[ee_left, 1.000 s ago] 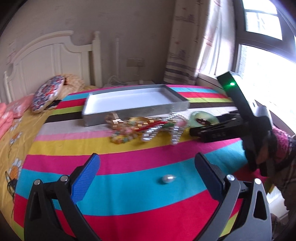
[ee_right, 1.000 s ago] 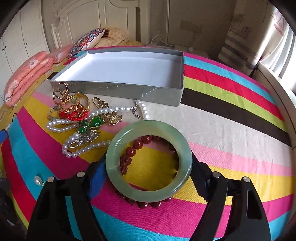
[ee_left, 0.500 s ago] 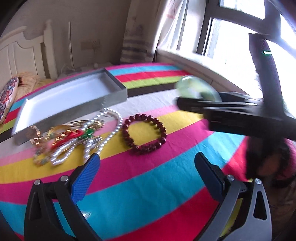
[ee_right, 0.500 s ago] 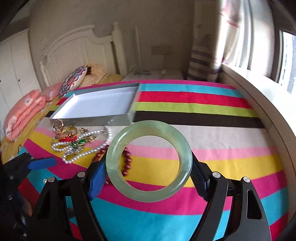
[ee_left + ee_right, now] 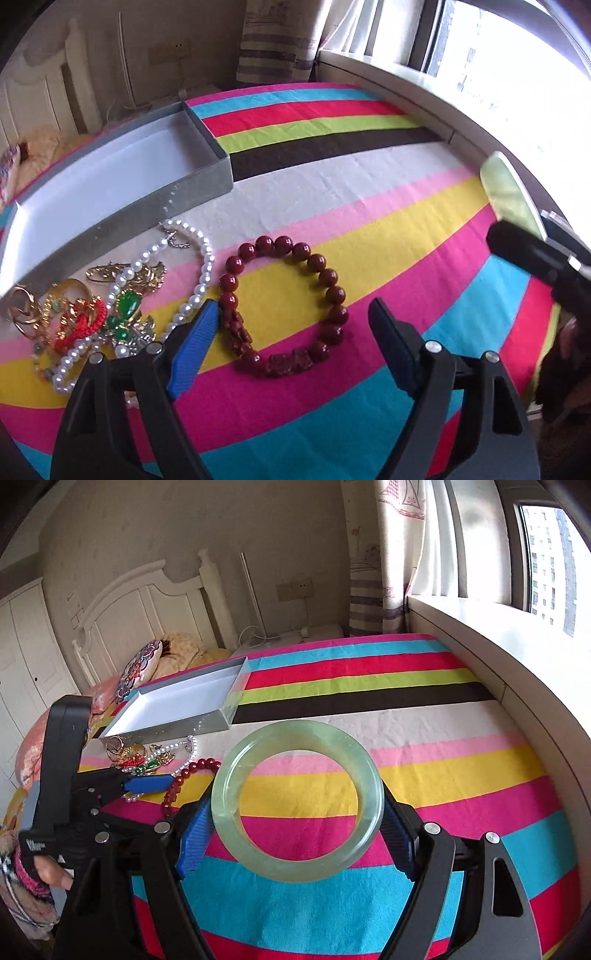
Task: Organize jewelry
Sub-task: 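Lift the jade bangle with the right tool while the left tool grasps the red bead bracelet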
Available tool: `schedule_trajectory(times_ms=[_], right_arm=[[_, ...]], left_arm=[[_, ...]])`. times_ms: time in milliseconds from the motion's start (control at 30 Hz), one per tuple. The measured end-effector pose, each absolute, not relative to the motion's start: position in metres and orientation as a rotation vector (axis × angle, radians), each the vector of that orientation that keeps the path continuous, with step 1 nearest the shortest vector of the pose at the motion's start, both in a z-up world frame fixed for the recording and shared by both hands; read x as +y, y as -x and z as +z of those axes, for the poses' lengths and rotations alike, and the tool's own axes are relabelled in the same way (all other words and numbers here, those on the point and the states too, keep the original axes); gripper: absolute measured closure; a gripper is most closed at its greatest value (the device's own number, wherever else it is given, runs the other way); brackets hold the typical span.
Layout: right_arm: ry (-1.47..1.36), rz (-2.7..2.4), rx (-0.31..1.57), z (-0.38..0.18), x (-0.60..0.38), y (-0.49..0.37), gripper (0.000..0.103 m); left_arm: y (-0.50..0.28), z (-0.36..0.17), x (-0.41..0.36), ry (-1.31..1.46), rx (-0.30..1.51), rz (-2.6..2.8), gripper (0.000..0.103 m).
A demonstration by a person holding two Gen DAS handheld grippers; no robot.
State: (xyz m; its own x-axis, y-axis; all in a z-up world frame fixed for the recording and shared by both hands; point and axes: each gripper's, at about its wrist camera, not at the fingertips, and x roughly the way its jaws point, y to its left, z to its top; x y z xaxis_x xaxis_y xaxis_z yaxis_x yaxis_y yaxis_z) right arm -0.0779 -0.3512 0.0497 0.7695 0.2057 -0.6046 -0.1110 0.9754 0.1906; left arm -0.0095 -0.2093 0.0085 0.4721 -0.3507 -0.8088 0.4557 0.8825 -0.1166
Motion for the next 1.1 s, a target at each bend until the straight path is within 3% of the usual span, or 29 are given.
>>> schedule_trajectory(times_ms=[133, 267, 600, 733, 767, 800, 1100], right_arm=[[-0.171, 0.180, 0.665, 0.047, -0.356, 0.082, 0.026], [-0.182, 0.180, 0.664, 0.045, -0.357, 0.083, 0.026], [-0.167, 0.186, 0.654, 0.048, -0.351, 0.087, 0.026], [-0.157, 0.194, 0.657, 0.048, -0.346, 0.086, 0.026], [-0.151, 0.196, 0.657, 0.048, -0.344, 0.086, 0.026], [-0.146, 0.196, 0.658, 0.048, -0.343, 0.086, 0.026], [-0.106, 0.209, 0.646, 0.056, -0.326, 0.080, 0.026]], left_arm=[[0.002, 0.010, -0.201, -0.093, 0.958, -0.497, 0.034], [0.004, 0.011, -0.203, -0.066, 0.970, -0.556, 0.060], [0.000, 0.017, -0.180, 0.065, 0.946, -0.565, 0.059], [0.005, 0.008, -0.200, -0.126, 0.946, -0.516, 0.070], [0.007, 0.007, -0.206, -0.175, 0.935, -0.500, 0.077], [0.011, 0.007, -0.211, -0.232, 0.922, -0.477, 0.092], [0.024, 0.048, -0.193, -0.209, 0.773, -0.494, 0.093]])
